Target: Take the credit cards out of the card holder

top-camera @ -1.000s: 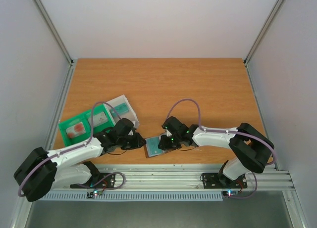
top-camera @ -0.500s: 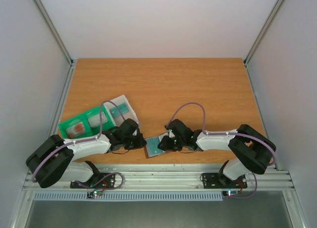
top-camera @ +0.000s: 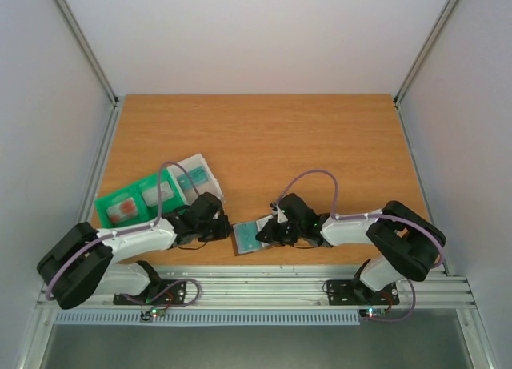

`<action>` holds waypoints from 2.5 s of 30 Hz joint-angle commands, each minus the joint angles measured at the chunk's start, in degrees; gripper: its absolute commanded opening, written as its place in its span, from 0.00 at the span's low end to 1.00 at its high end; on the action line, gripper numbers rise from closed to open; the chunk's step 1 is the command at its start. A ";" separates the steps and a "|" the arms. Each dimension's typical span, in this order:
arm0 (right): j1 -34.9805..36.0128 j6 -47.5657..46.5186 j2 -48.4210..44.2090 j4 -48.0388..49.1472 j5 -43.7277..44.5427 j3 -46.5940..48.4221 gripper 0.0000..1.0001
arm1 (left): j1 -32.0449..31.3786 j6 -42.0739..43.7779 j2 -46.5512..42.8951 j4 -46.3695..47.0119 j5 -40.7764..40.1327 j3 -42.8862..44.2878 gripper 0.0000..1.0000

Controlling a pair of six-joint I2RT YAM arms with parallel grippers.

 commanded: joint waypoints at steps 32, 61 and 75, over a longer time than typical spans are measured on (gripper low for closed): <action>-0.18 -3.37 -0.01 -6.03 1.95 2.68 0.15 | -0.19 1.92 5.71 2.44 0.13 -1.11 0.12; -0.18 -4.98 2.02 -8.45 0.12 7.37 0.19 | -0.18 1.09 5.14 2.41 3.00 -0.43 0.15; -1.46 -5.81 4.09 -8.20 2.62 3.99 0.11 | -0.21 2.79 5.12 -0.67 0.66 0.43 0.18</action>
